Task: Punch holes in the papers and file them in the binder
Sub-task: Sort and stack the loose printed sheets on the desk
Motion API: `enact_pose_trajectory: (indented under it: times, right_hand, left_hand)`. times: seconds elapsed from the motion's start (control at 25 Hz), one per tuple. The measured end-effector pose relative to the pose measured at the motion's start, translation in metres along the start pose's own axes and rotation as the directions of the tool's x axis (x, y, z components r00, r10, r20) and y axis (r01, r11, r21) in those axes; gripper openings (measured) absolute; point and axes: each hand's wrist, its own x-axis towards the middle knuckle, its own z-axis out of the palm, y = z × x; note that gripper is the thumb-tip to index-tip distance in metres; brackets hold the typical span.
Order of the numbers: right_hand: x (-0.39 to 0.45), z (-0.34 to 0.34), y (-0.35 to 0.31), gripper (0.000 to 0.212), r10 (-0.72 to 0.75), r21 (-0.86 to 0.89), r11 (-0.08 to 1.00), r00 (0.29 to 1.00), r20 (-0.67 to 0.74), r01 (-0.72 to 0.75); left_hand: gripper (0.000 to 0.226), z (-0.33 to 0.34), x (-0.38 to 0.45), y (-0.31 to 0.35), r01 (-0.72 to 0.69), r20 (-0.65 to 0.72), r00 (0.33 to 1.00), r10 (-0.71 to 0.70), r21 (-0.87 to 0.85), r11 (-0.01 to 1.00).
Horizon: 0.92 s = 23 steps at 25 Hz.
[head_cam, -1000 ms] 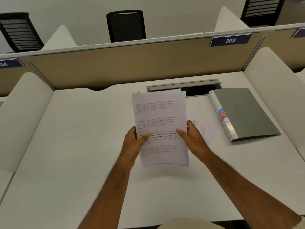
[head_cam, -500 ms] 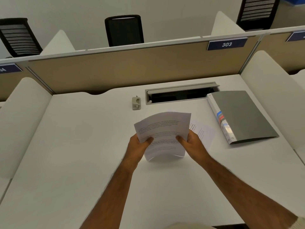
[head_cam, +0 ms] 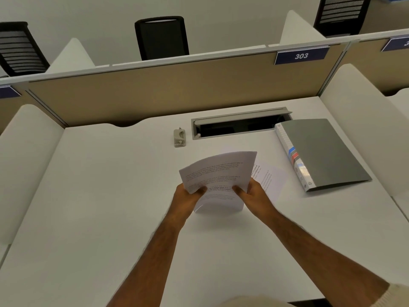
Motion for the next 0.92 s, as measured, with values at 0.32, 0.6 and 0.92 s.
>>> enact_pose_trajectory:
  times: [0.32, 0.6, 0.92]
  right_hand:
    - [0.008, -0.003, -0.001, 0.036, -0.032, -0.005, 0.999, 0.998, 0.048, 0.032]
    - [0.017, -0.002, 0.007, 0.041, 0.099, 0.052, 0.993, 0.992, 0.077, -0.103]
    - [0.026, -0.027, 0.051, 0.021, 0.191, -0.172, 0.97, 0.977, 0.092, -0.174]
  left_hand:
    - [0.032, -0.005, 0.008, -0.004, 0.041, -0.027, 0.999, -0.043, -0.074, 0.996]
    - [0.04, -0.003, 0.008, -0.02, 0.121, -0.017, 0.992, -0.125, -0.153, 0.981]
    - [0.039, -0.005, 0.008, -0.05, 0.132, -0.072, 0.987, -0.143, -0.14, 0.981]
